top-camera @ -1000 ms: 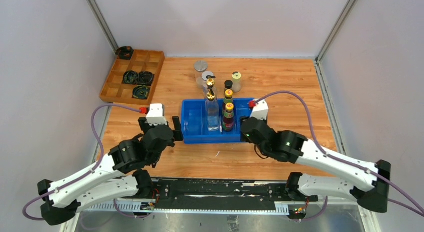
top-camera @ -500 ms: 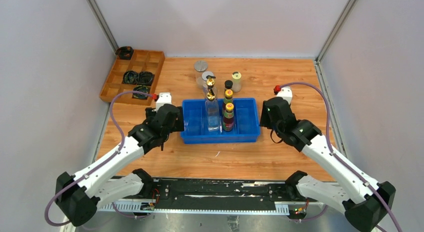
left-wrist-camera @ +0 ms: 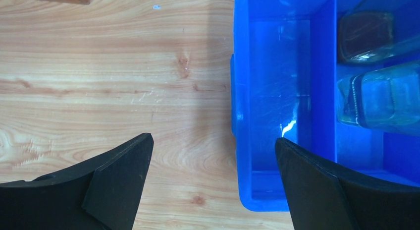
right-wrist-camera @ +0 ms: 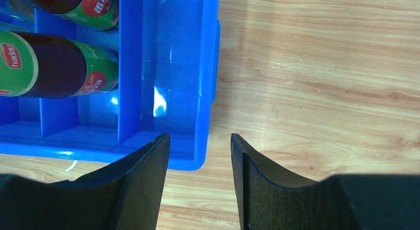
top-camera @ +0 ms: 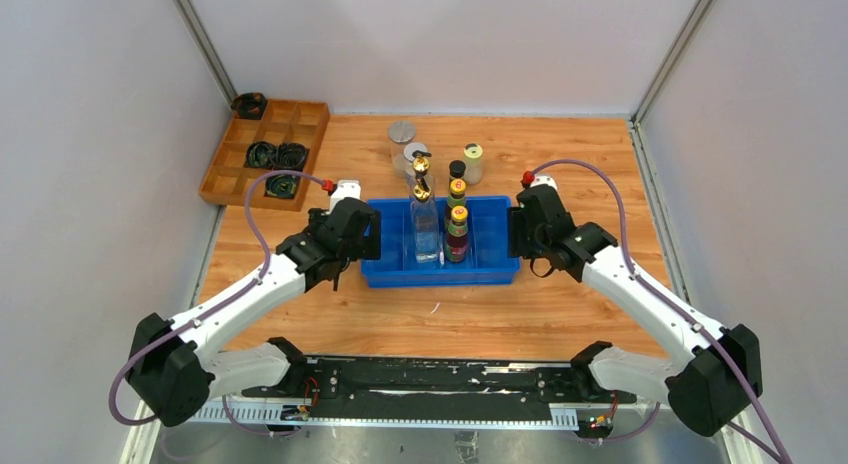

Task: Organize the condiment bottles
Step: Pick up the bottle from the center of the board.

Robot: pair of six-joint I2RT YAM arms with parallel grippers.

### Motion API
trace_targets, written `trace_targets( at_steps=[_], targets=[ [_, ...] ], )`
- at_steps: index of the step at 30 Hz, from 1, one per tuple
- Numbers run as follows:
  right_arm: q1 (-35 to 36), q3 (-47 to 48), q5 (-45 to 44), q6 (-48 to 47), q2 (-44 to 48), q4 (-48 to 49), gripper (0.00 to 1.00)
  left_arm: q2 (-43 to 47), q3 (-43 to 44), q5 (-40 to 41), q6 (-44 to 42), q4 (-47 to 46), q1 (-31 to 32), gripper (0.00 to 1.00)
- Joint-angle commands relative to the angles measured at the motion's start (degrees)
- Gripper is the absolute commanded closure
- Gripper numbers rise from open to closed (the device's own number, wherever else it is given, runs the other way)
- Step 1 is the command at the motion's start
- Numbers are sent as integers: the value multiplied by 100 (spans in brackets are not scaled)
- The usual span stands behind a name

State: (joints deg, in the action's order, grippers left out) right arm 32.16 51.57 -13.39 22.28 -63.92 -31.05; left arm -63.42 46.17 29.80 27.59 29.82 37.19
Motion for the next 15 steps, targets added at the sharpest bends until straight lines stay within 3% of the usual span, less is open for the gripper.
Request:
trace_targets(
  at_steps=[1,15],
  targets=[
    [-76,4,9,-187,-154,-18,46,-304,93,-48,-11,-83,-54,0],
    [-109,-60,27,-162,-664,430,46,-896,-48,-201,38,-595,-211,0]
  ],
)
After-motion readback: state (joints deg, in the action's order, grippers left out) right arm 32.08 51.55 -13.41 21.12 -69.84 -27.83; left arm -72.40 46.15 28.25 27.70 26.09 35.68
